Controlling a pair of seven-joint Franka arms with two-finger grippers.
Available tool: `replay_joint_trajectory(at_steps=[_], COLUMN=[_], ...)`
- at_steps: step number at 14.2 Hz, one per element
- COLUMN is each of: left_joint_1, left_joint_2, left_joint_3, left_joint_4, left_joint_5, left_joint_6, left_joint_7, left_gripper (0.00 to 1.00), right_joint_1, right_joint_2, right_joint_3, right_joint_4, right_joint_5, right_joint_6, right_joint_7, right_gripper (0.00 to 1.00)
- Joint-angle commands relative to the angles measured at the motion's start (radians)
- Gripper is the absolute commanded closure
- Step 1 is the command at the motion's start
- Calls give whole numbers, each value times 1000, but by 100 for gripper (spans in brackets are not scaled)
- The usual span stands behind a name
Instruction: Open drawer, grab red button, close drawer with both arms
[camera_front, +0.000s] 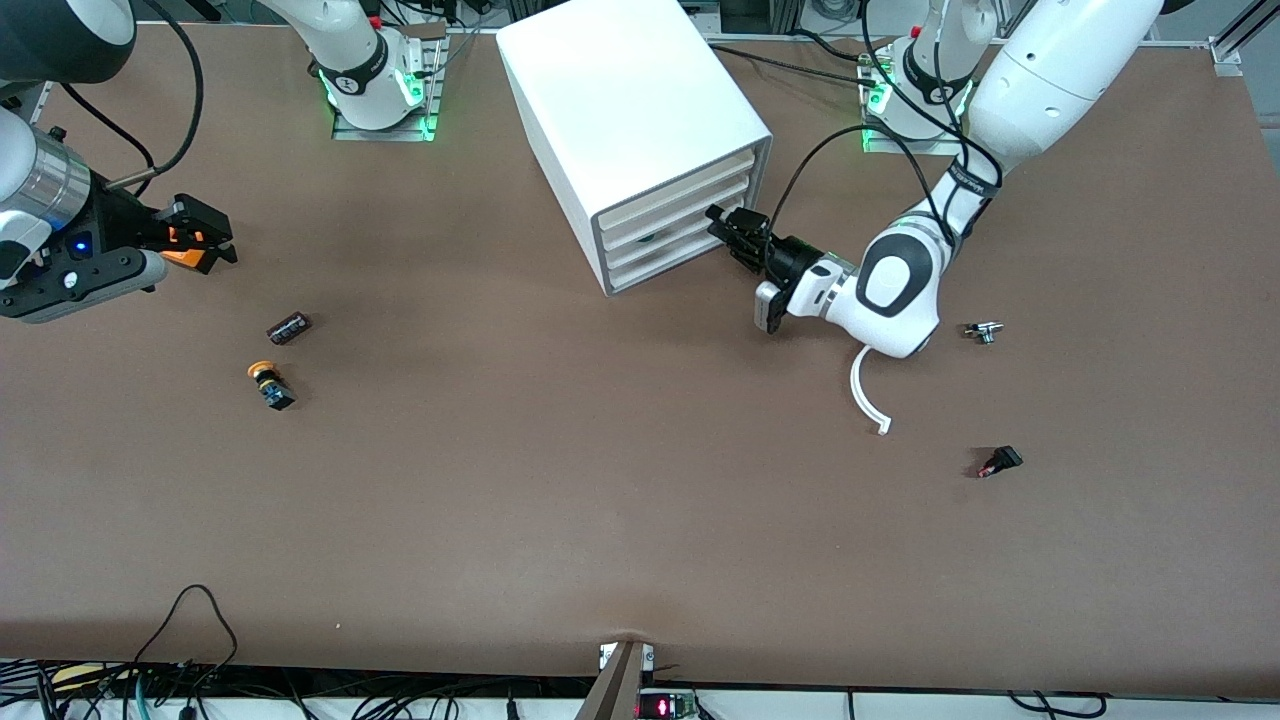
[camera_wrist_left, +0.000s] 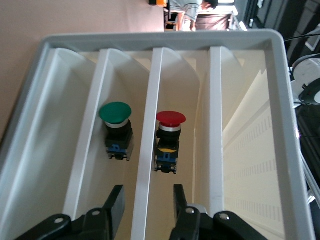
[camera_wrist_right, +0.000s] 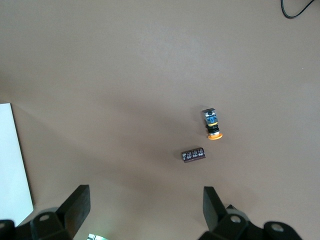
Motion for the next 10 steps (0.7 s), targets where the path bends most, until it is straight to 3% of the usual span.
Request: replay_joint_trajectory(at_steps=[1,5,8,10], left_joint_1=[-16,-49,-59,-59], left_joint_2=[-11,-5,-1,9], left_joint_3=[-1,-1,-1,-1], left_joint_4=[-49,-72,-71,-69], left_joint_5=[-58,-115,-143,-144], left_joint_6=[10,10,13,19], left_joint_7=[64,100,110,146], left_gripper=[53,55,63,80], right_joint_1=[-5,-5,-3,-3], right_joint_2=[8,8,8,10], right_joint_3=[7,7,7,9], right_joint_4=[21,19,16,16], right_joint_5=[11,11,11,13], right_joint_6=[-21,-21,-21,-21], right_joint_7=[-7,-7,-7,-7], right_gripper=[0,0,0,0])
